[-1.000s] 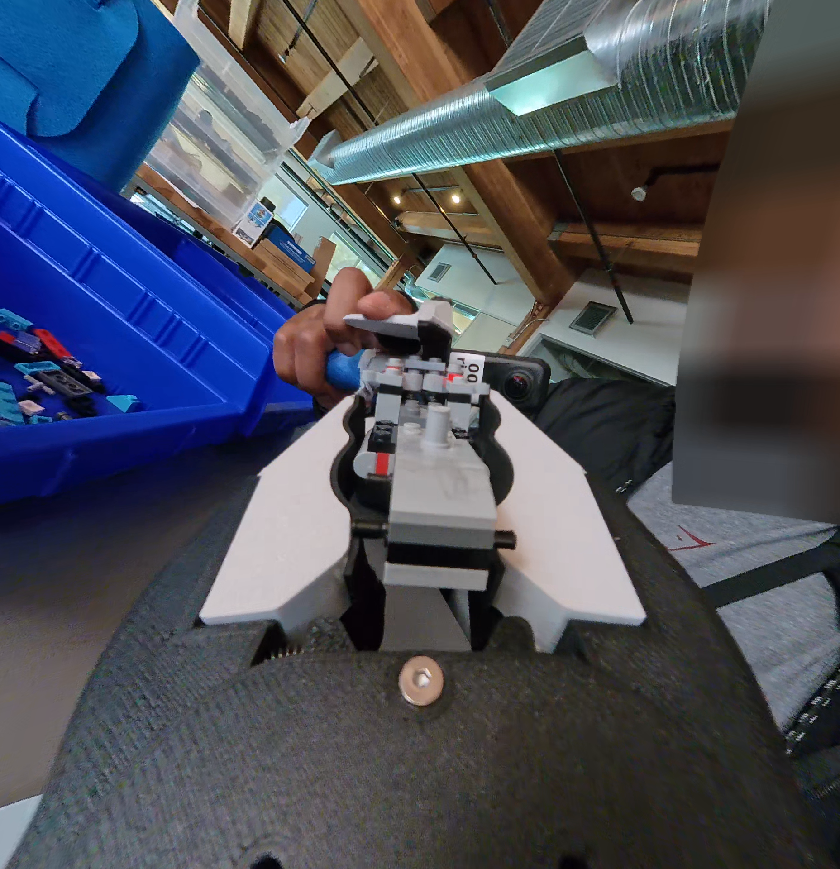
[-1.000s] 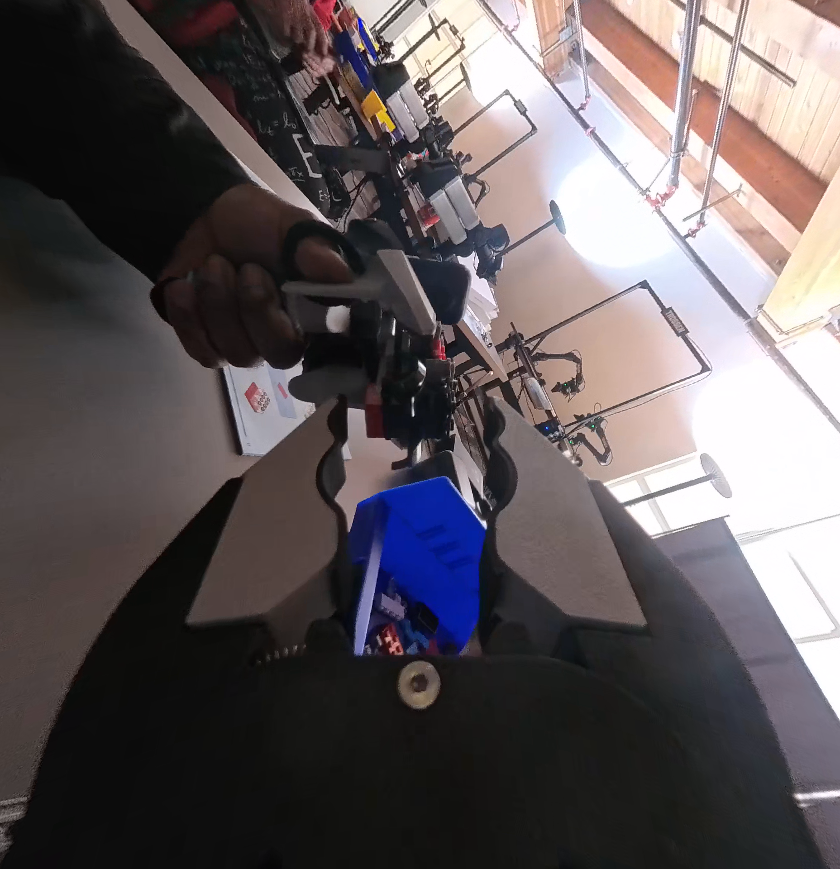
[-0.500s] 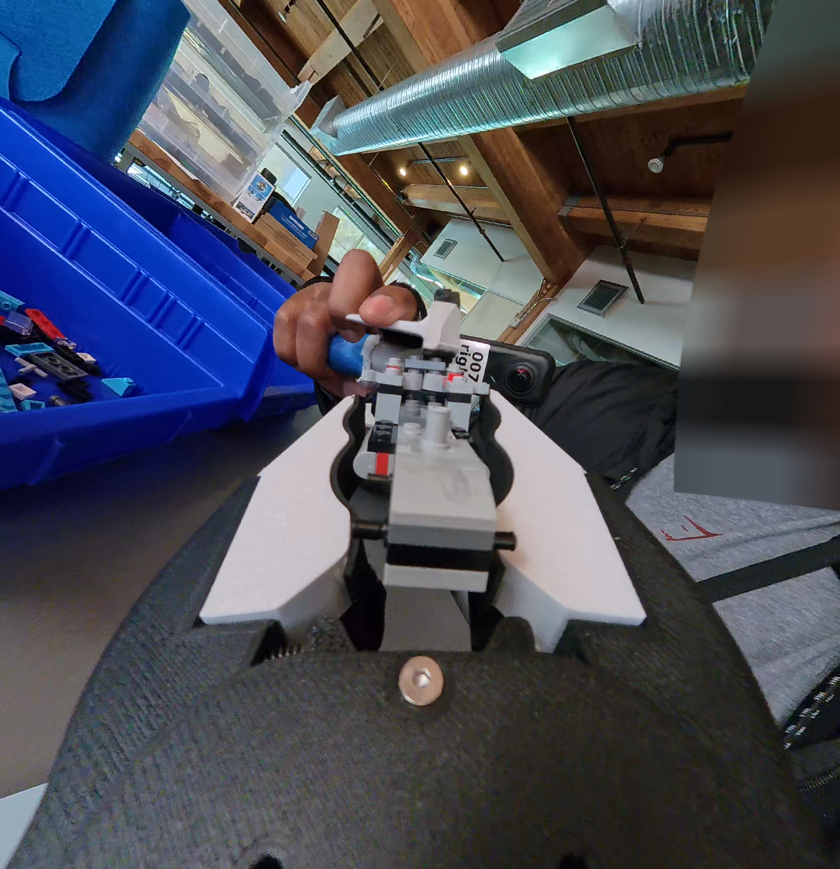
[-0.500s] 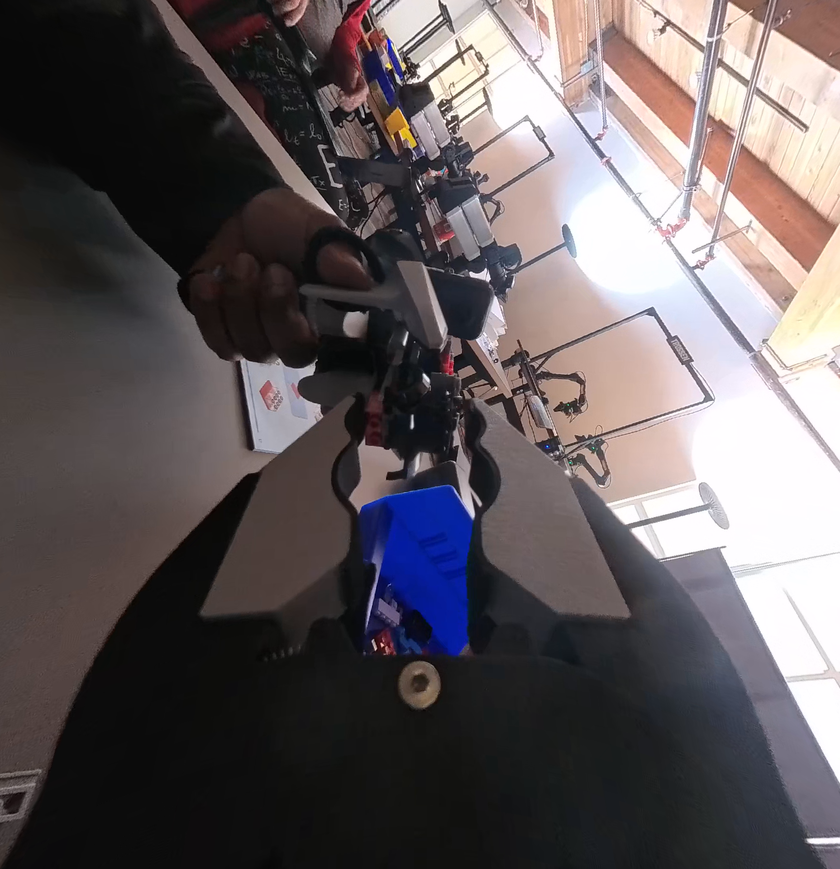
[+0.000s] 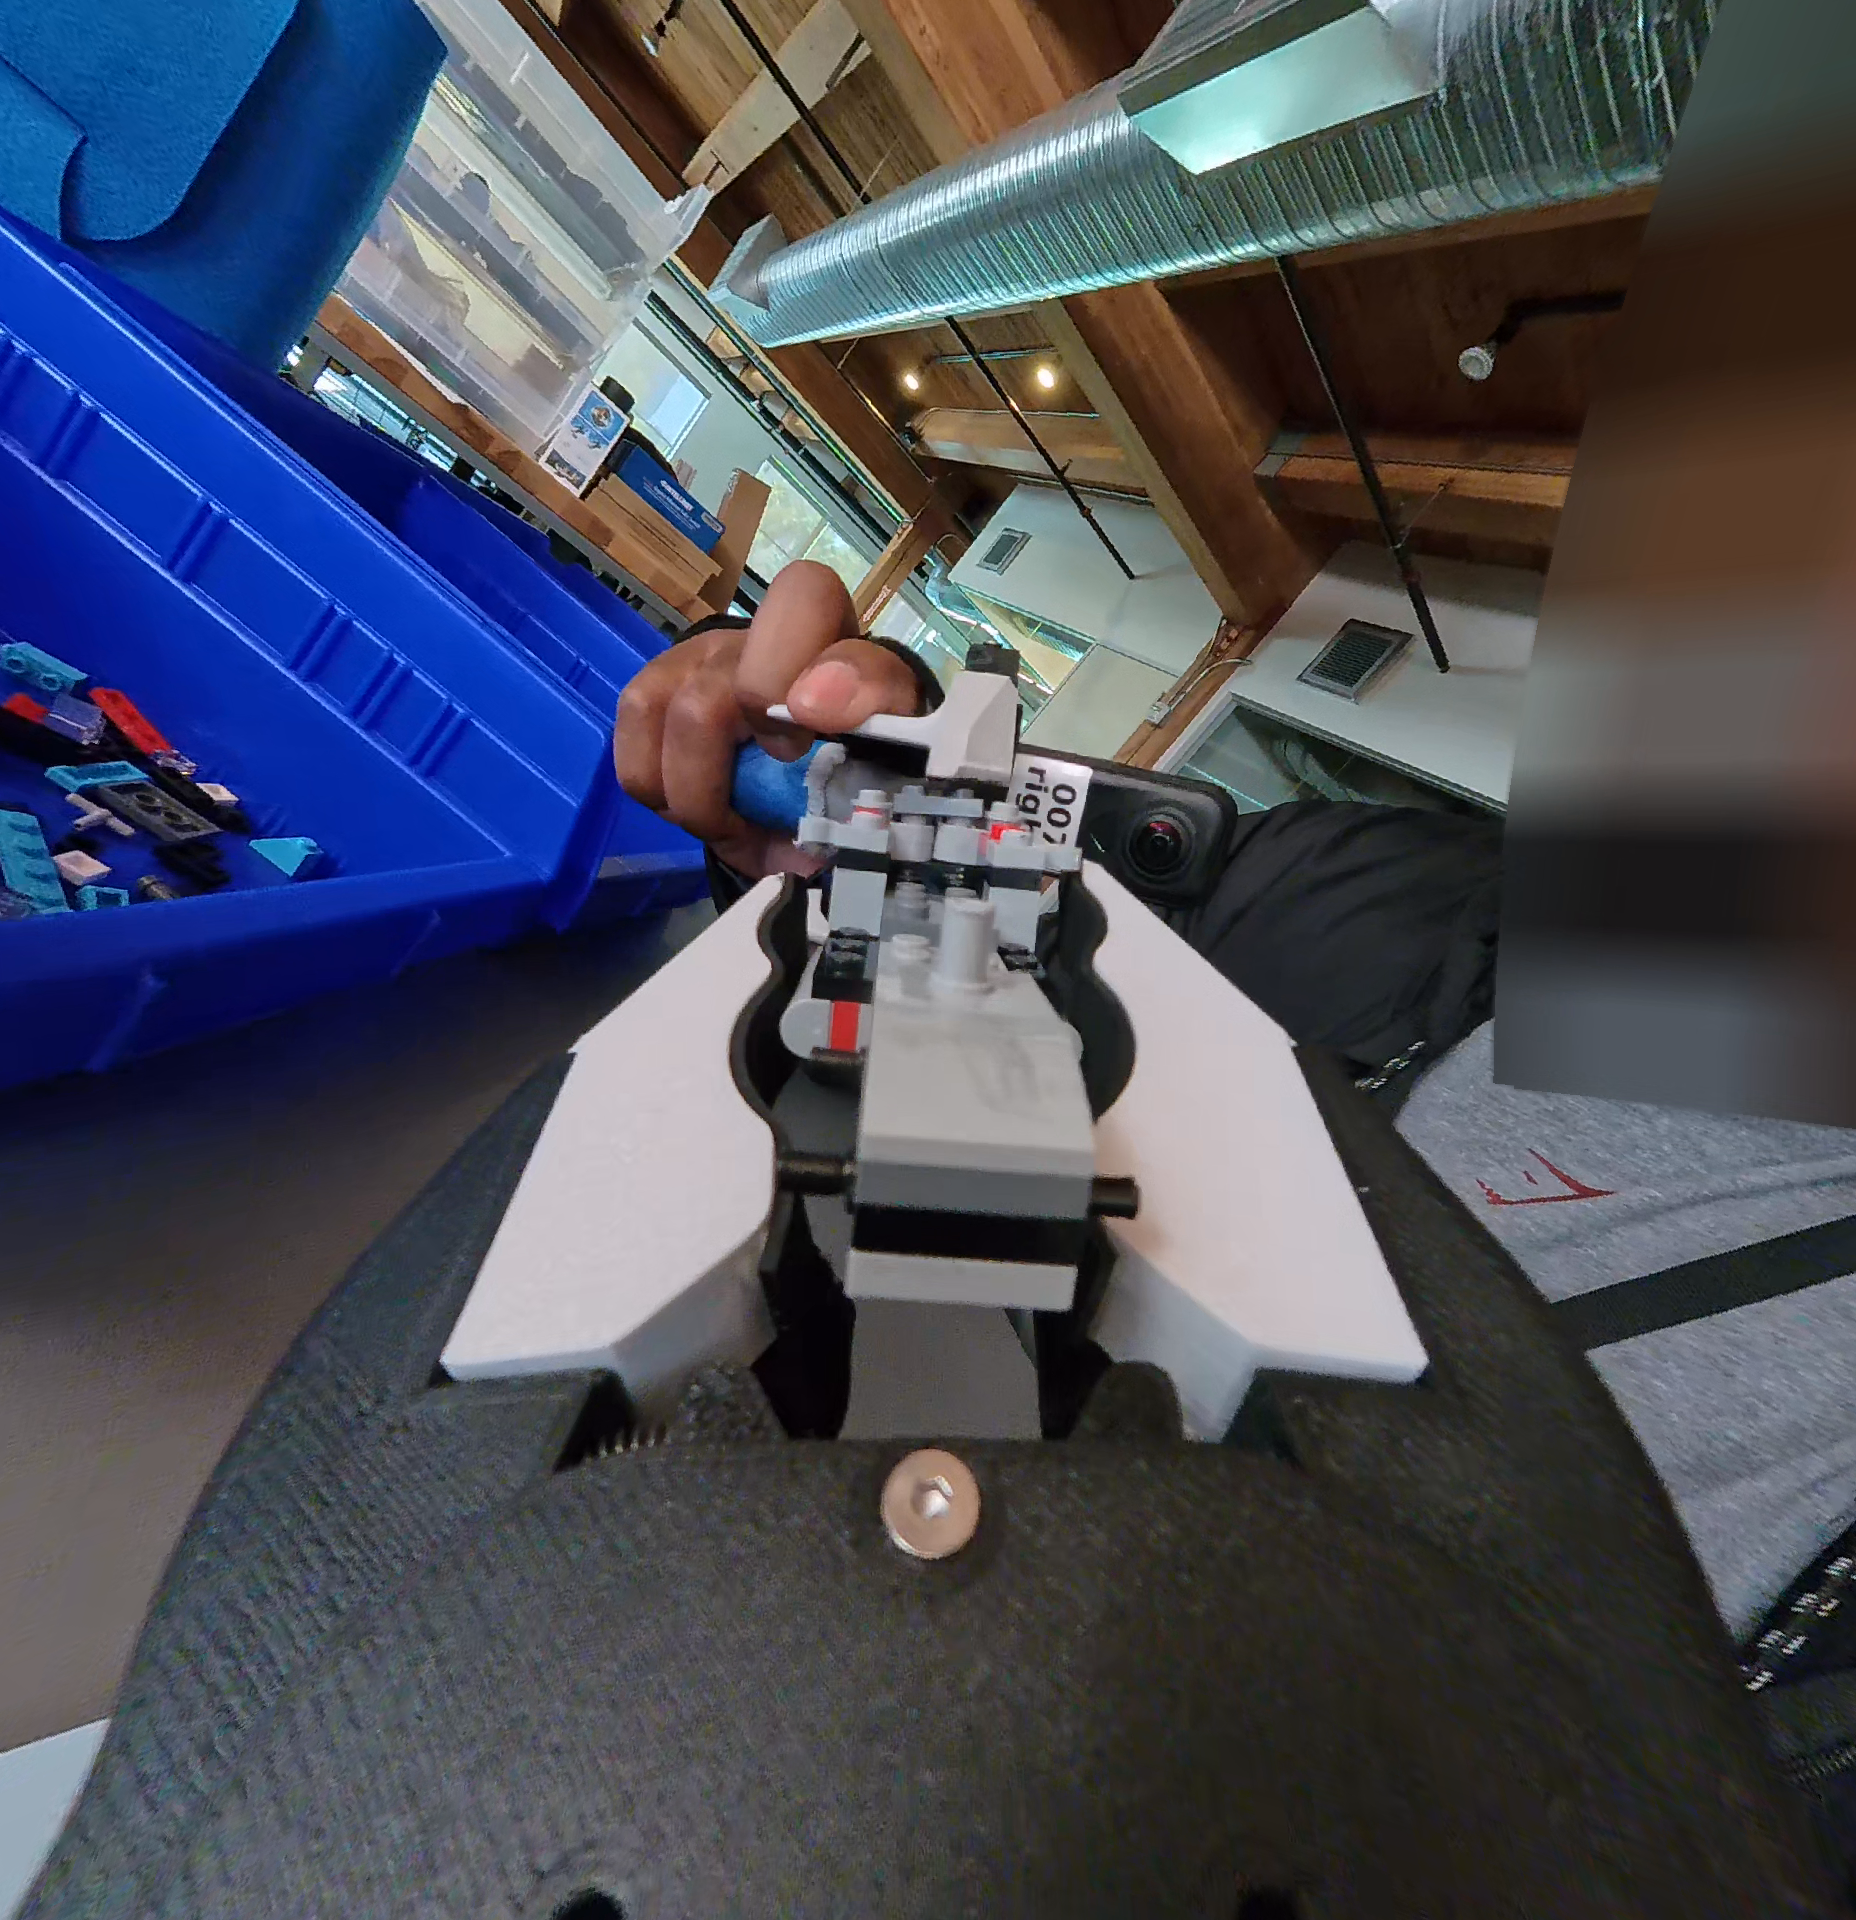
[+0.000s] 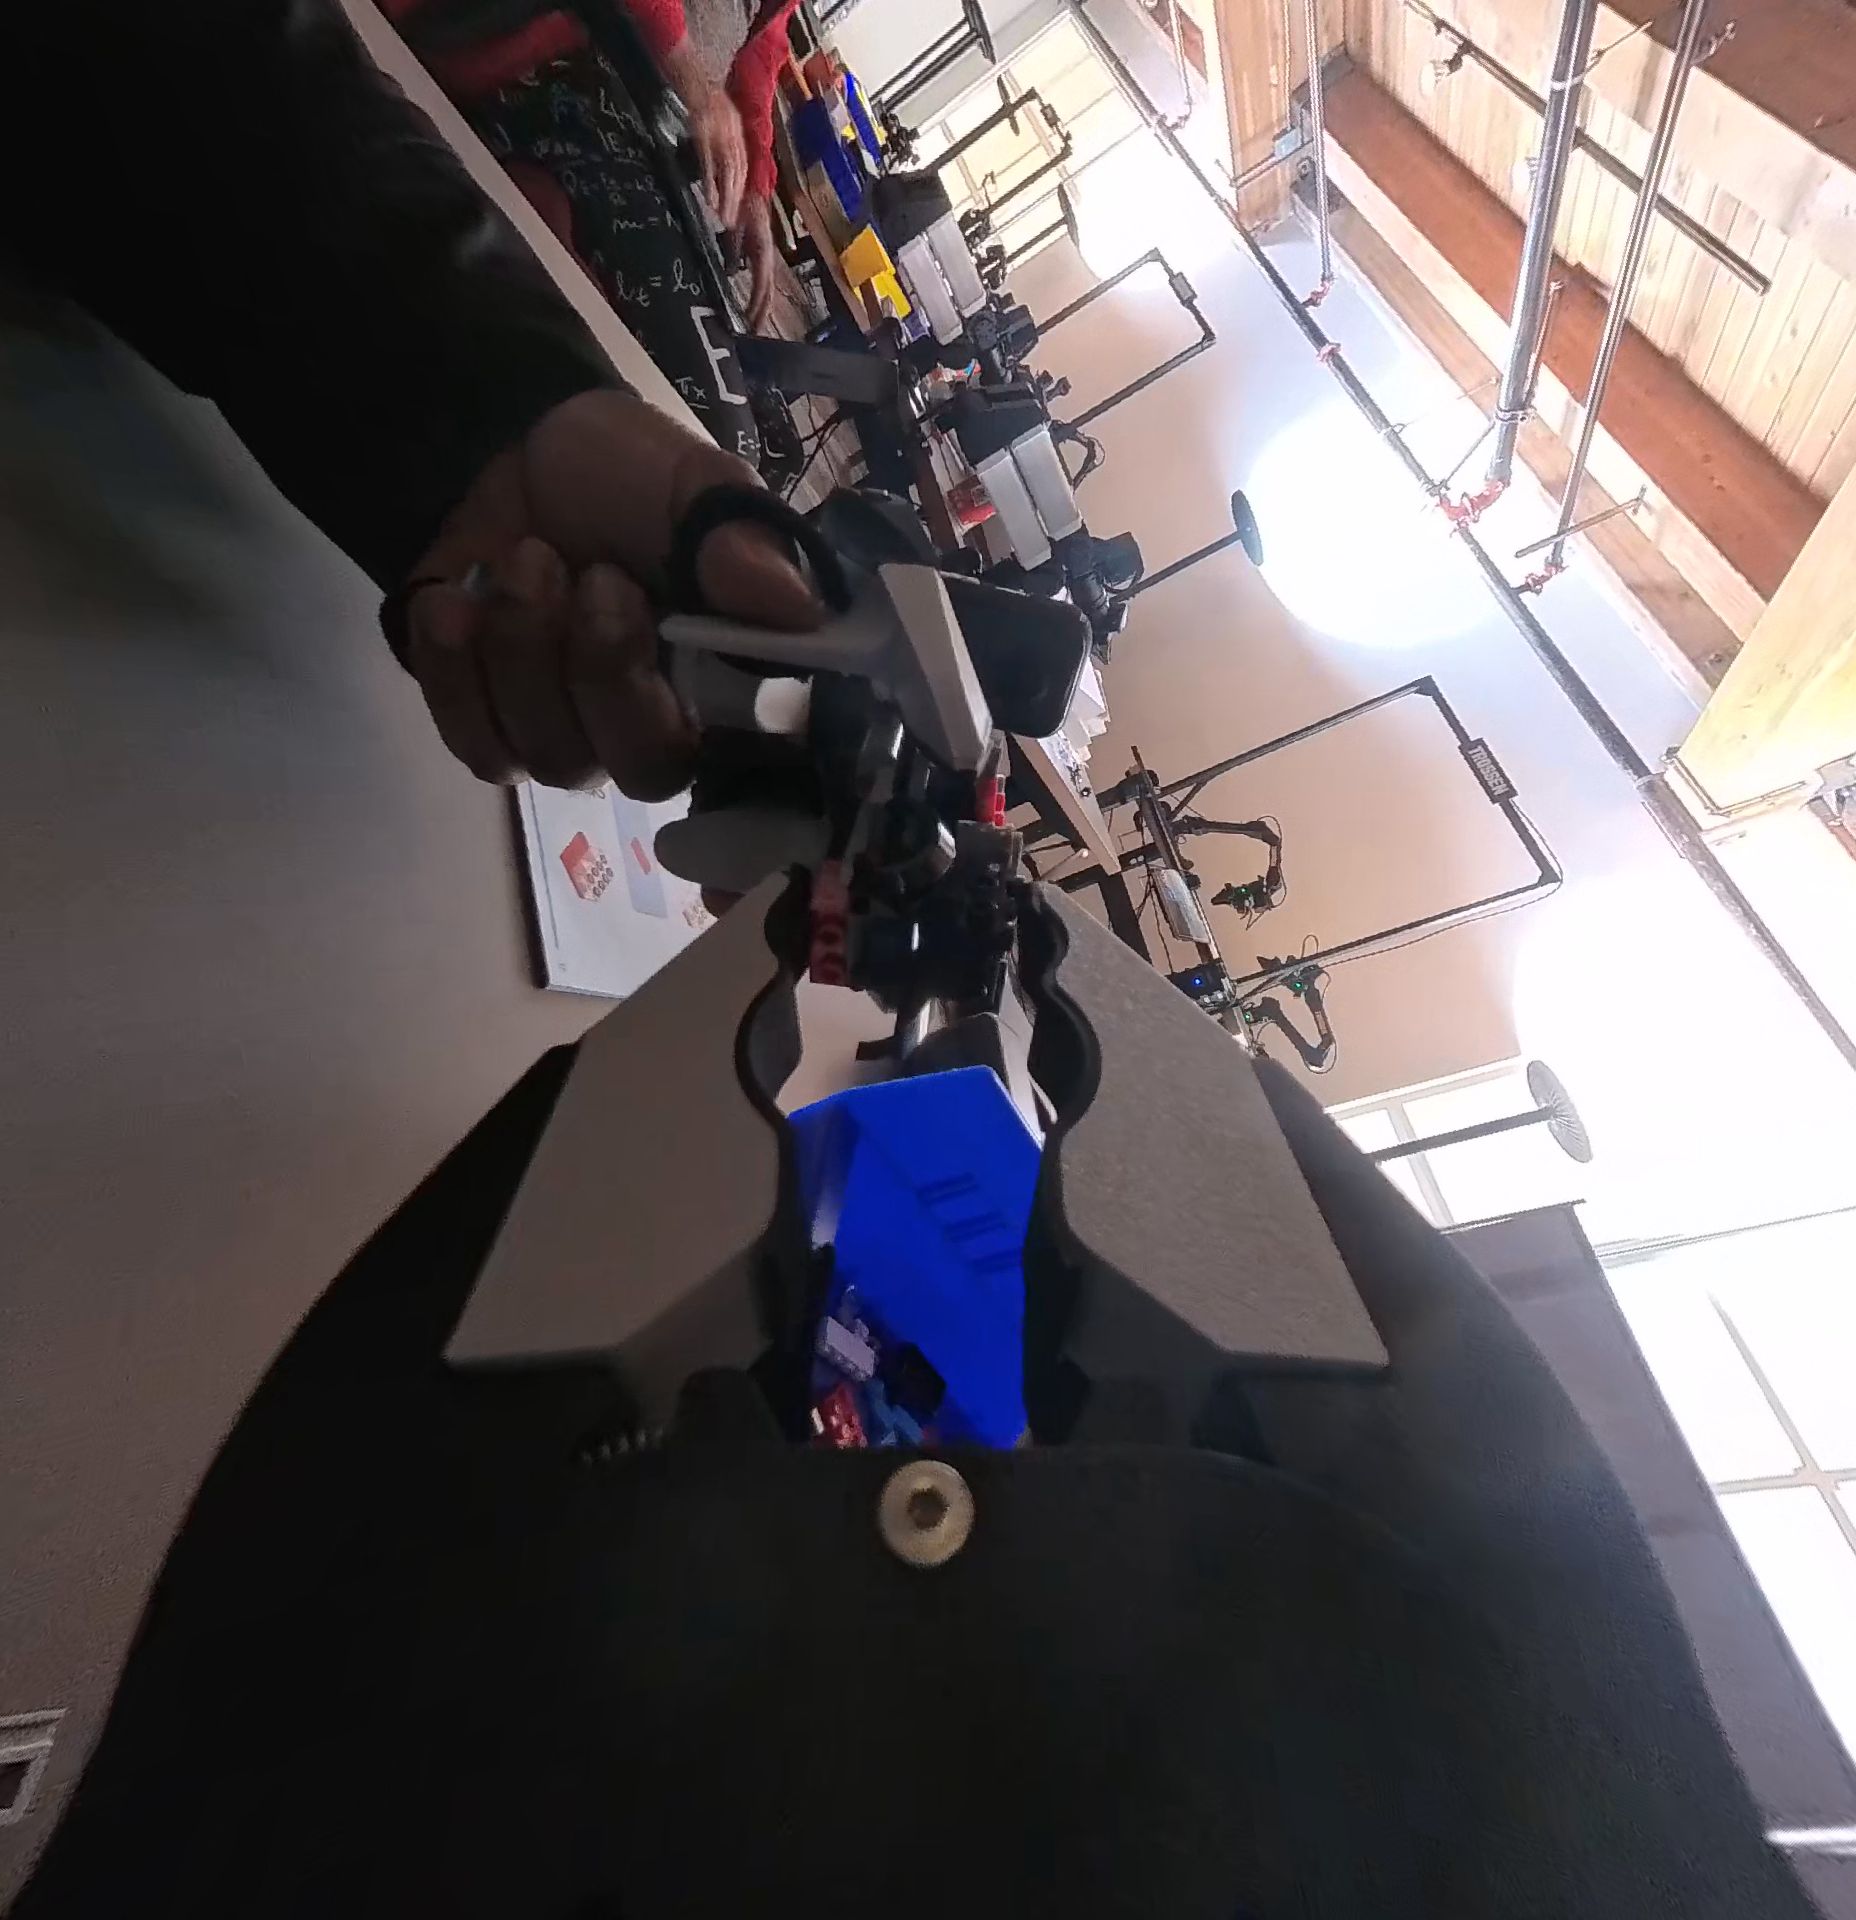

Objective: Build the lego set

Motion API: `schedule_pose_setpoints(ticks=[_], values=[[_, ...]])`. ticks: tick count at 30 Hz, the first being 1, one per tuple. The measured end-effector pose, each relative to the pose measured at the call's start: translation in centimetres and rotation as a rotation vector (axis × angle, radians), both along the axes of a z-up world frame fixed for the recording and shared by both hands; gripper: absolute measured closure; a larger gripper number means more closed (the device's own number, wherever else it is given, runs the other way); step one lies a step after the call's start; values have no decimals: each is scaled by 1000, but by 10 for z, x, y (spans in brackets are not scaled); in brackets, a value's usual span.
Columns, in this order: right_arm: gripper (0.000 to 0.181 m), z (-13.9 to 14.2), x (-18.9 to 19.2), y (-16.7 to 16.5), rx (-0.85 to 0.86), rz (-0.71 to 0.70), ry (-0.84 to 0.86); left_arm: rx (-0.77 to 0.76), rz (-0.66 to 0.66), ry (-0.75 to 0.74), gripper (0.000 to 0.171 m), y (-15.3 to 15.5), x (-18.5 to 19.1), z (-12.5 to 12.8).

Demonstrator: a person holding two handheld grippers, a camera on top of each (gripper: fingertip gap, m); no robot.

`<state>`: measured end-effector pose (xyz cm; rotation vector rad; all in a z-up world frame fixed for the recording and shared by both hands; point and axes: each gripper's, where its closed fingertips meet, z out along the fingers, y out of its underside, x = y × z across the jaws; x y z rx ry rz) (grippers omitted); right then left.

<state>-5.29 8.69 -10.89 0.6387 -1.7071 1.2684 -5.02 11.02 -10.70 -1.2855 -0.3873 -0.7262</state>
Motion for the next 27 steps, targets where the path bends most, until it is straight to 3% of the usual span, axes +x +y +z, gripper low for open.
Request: schedule_pose_setpoints(ticks=[27], values=[[142, 3, 4, 2, -11, 28, -41, 22, -2, 35, 121, 1, 3, 3]])
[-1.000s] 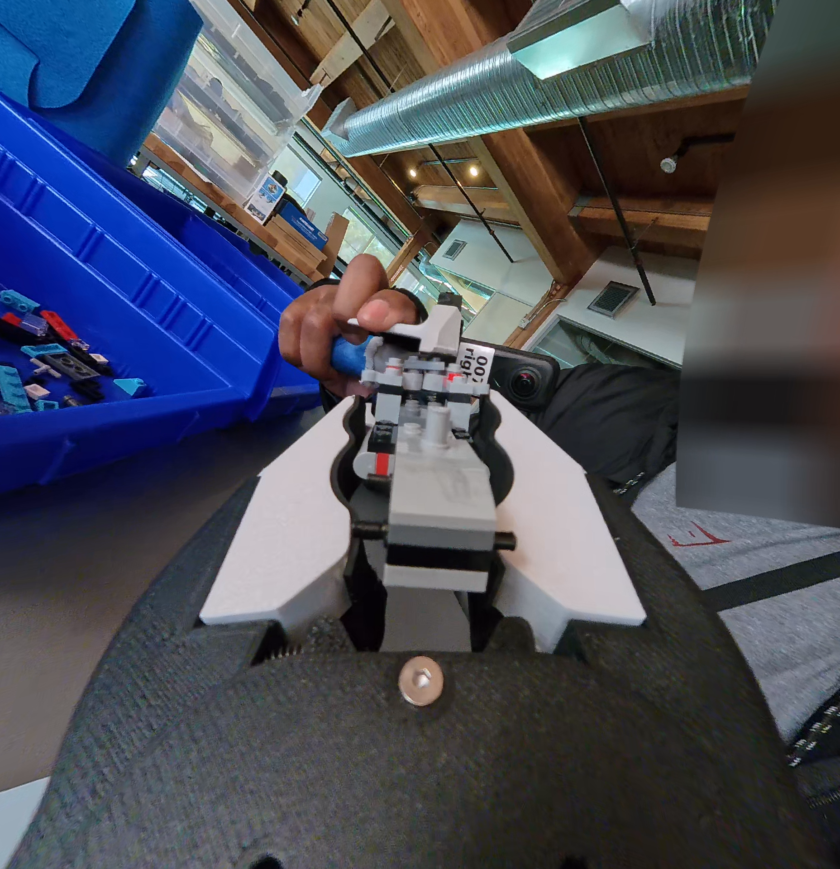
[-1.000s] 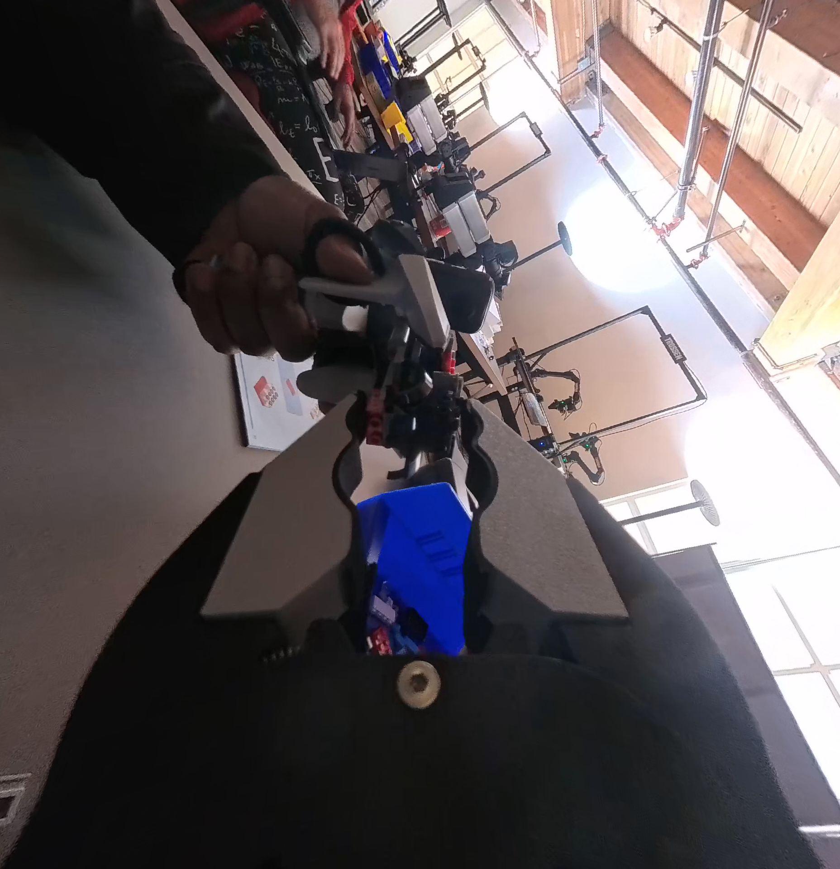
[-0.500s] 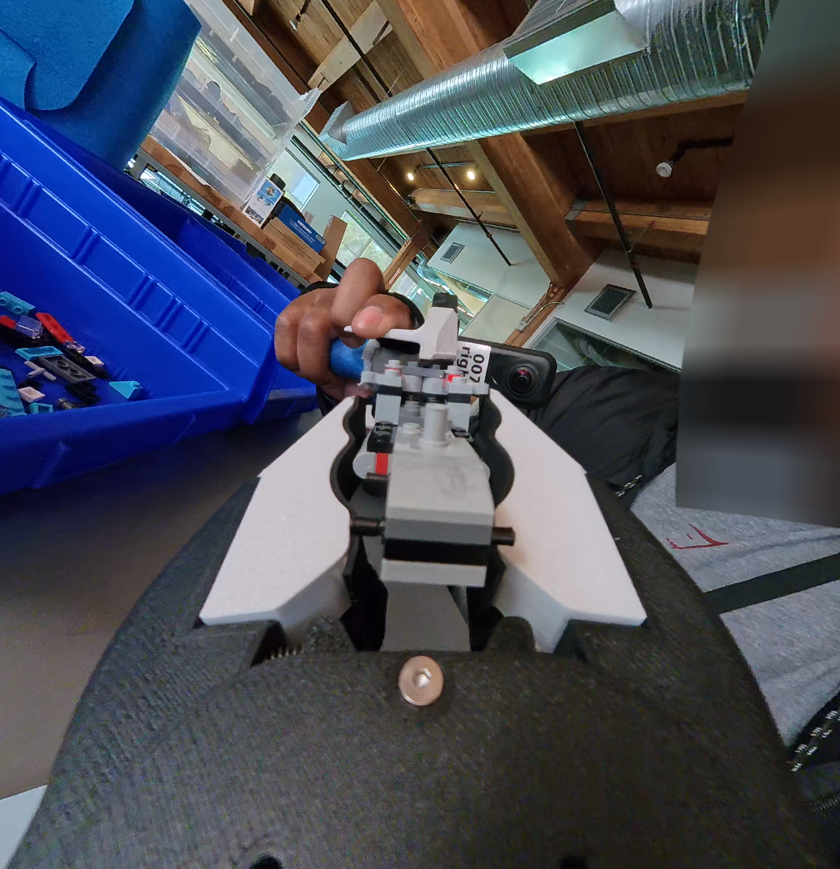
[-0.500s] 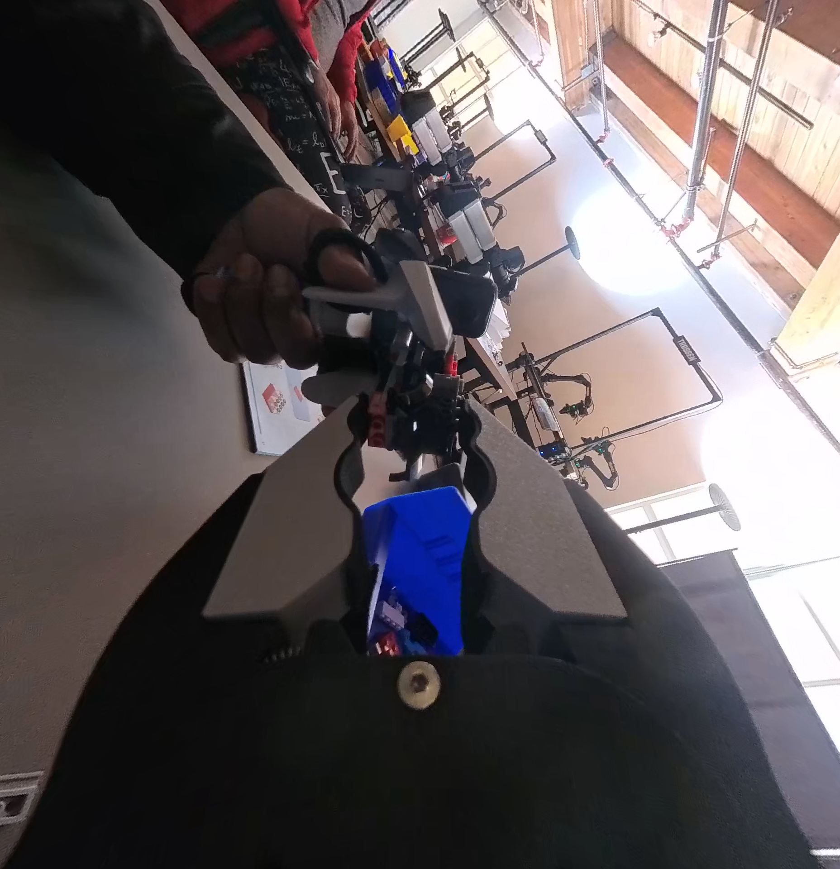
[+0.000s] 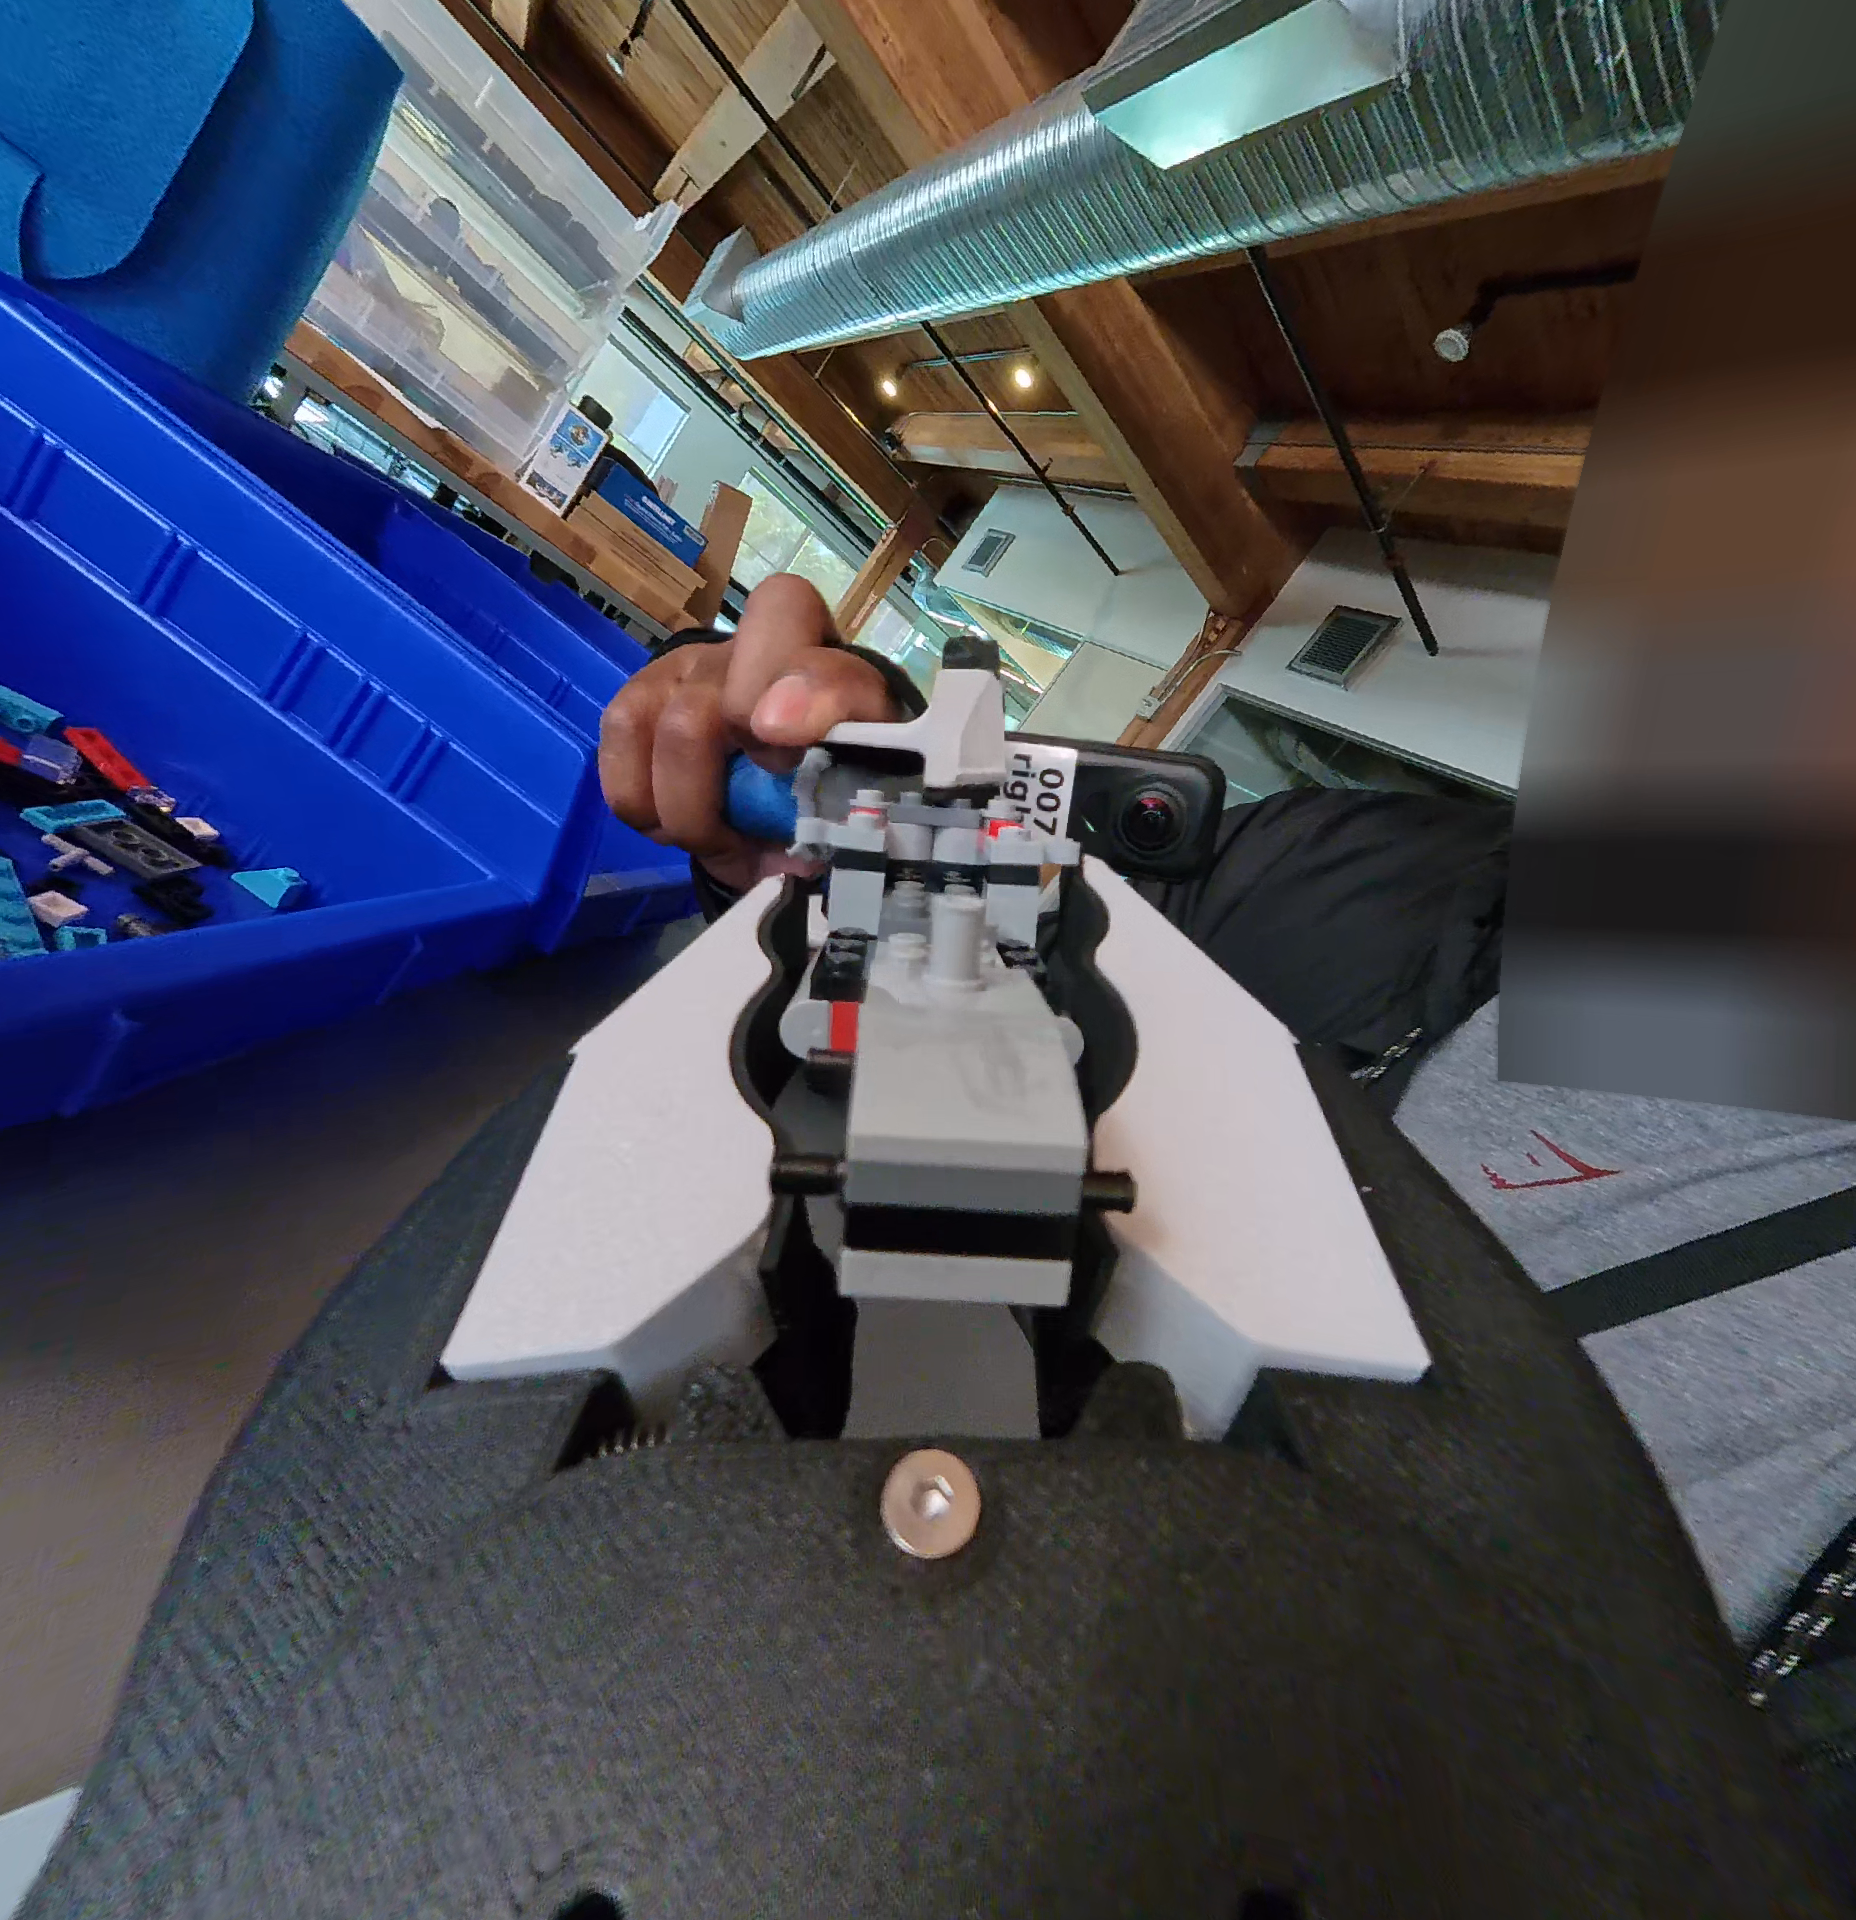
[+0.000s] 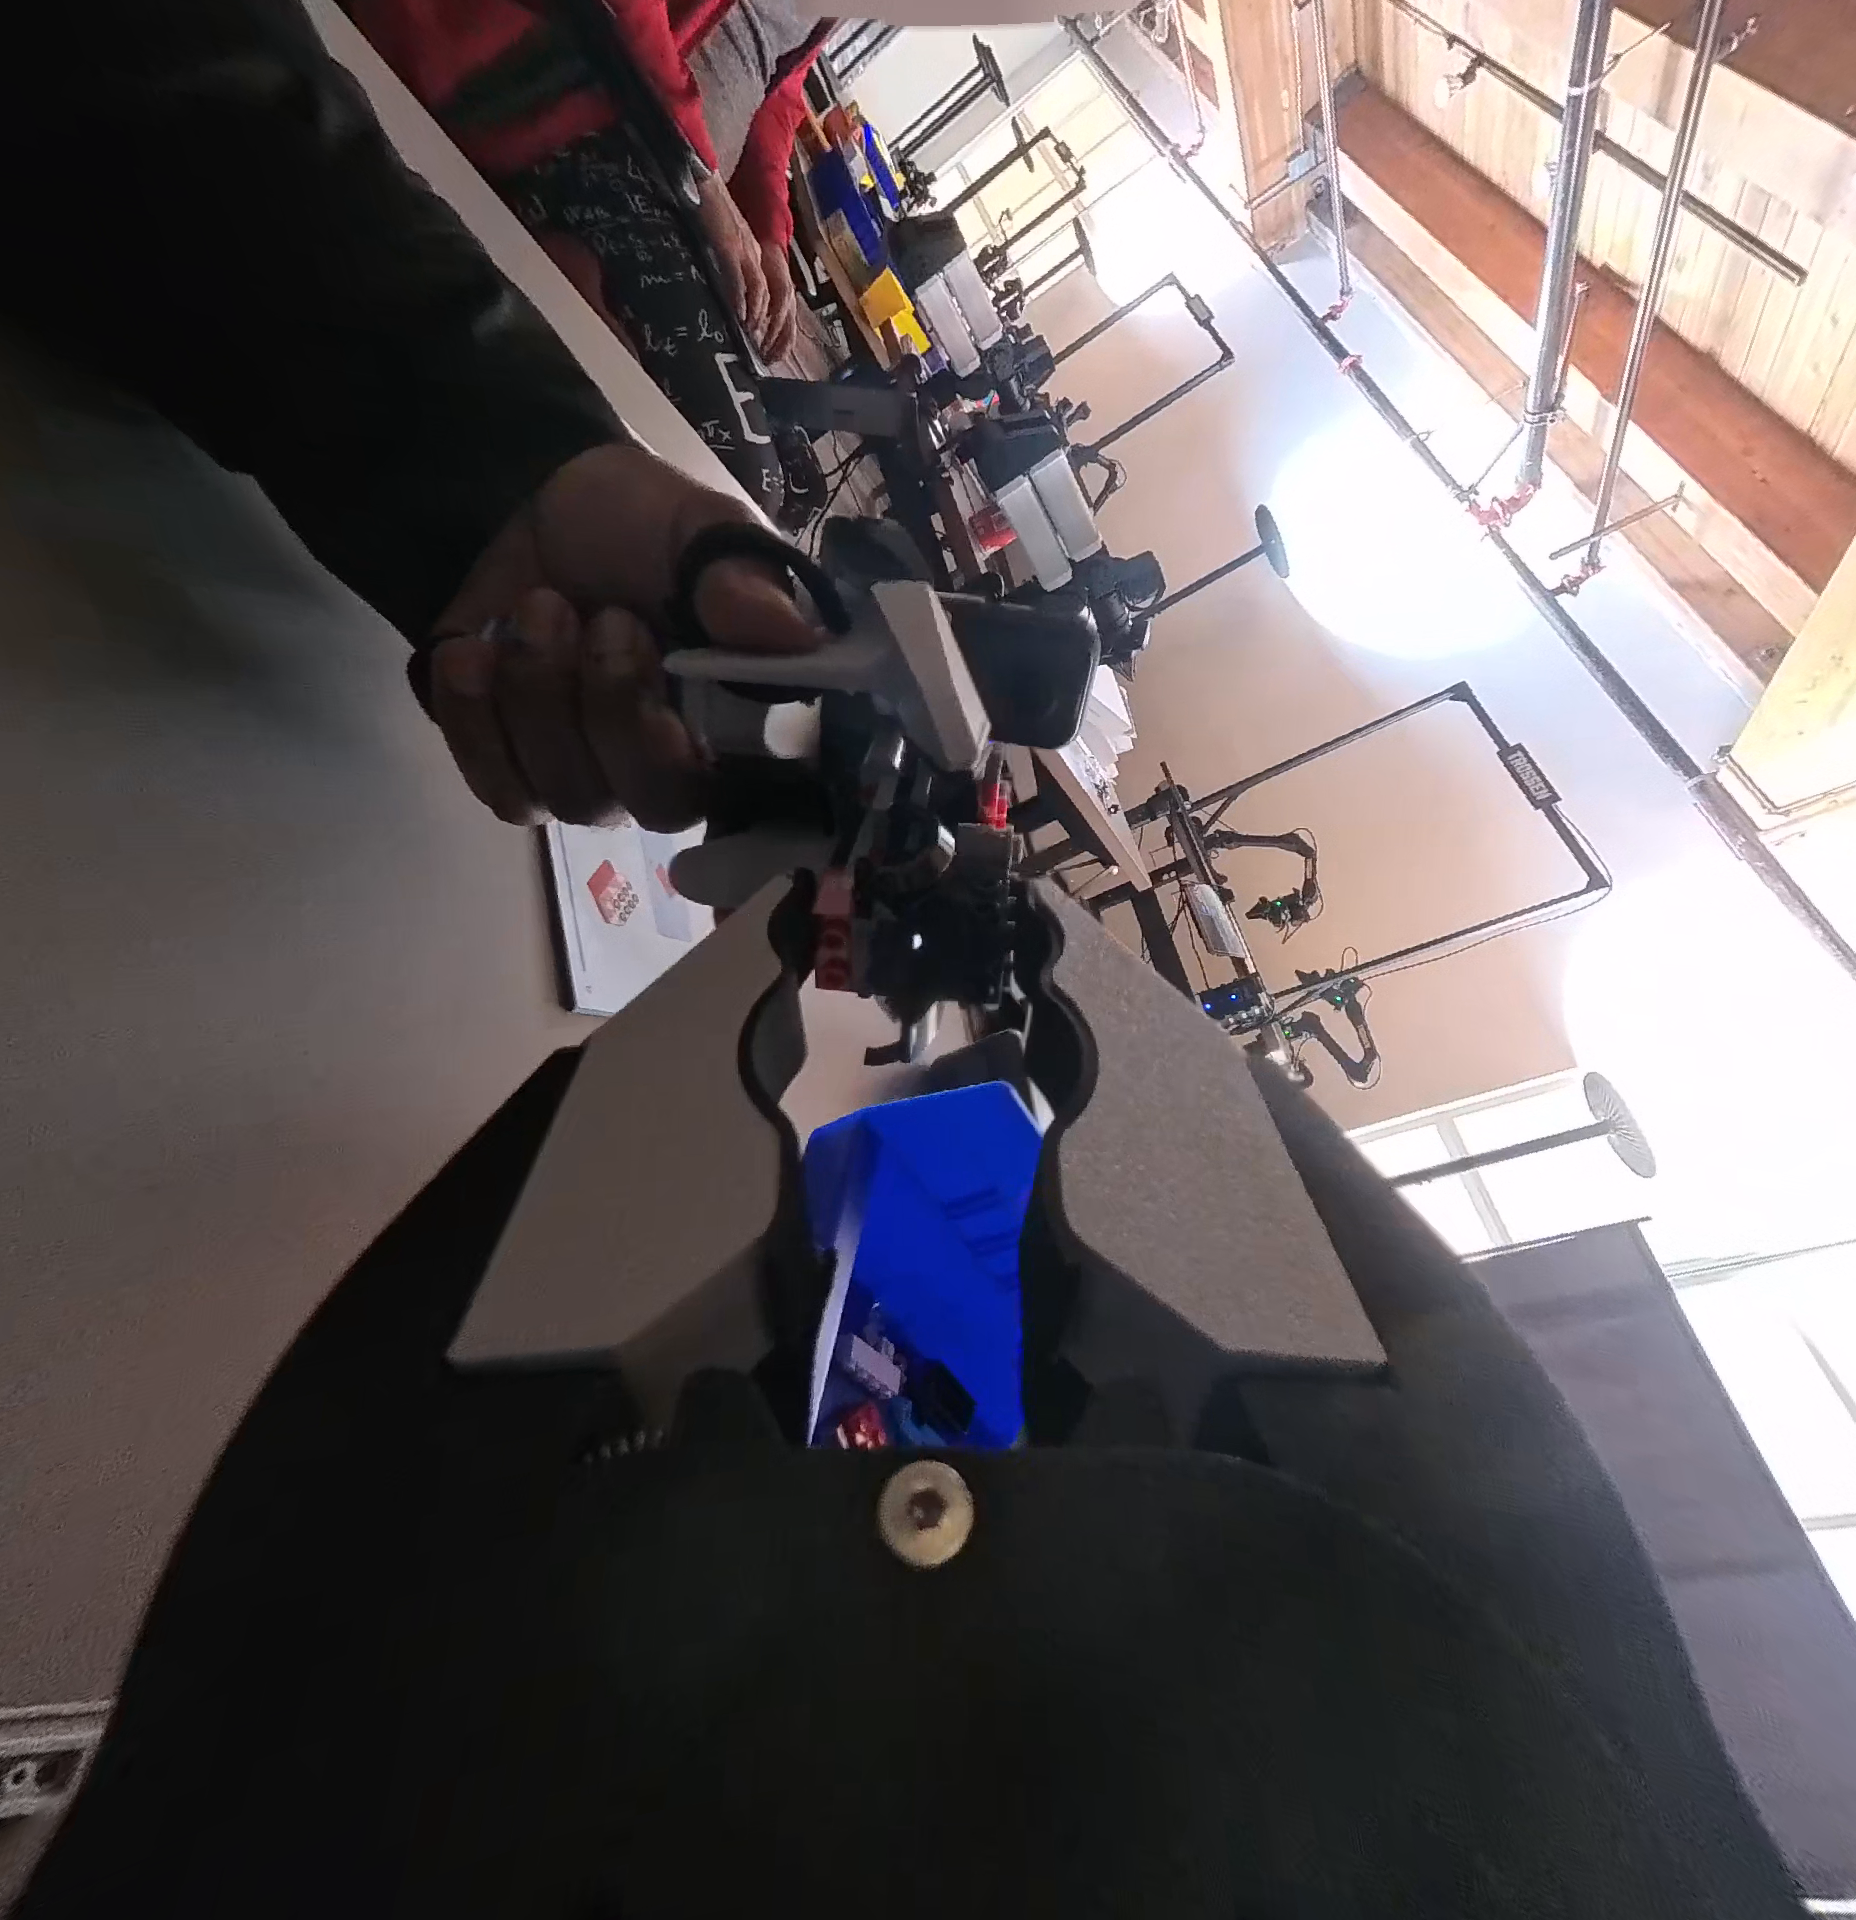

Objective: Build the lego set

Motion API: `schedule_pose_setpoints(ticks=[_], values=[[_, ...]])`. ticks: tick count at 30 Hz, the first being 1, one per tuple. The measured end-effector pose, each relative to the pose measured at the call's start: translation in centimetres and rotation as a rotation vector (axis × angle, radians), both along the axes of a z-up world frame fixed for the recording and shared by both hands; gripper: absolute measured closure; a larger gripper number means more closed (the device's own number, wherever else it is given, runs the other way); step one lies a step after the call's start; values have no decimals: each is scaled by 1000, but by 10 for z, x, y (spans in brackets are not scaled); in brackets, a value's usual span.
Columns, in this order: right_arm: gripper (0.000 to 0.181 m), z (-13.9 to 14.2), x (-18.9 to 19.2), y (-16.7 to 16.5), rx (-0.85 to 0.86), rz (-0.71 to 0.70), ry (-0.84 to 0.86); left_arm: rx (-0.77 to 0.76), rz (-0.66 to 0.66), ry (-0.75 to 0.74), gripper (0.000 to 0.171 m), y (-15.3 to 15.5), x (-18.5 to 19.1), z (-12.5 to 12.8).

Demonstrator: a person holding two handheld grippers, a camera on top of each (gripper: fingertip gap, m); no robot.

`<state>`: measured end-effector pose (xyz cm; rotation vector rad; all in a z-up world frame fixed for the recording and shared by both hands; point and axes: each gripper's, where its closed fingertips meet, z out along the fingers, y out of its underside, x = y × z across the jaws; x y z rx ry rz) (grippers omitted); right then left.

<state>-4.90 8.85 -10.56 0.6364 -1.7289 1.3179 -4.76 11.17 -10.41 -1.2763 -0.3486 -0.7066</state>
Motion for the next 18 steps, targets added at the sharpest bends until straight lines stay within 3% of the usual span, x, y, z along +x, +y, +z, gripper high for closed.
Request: schedule_pose_setpoints(ticks=[3, 6, 10, 18], values=[[141, 3, -3, 0, -31, -18, -2, 0, 22, 23, 122, -1, -1, 2], [127, 3, -3, 0, -33, -11, -17, -4, 37, 45, 121, -1, -1, 3], [122, 3, -7, 2, -38, -22, -73, -25, 82, 111, 122, -2, -3, 5], [114, -2, -21, 0, -51, -68, -348, -28, 244, 304, 122, -19, -13, 19]])
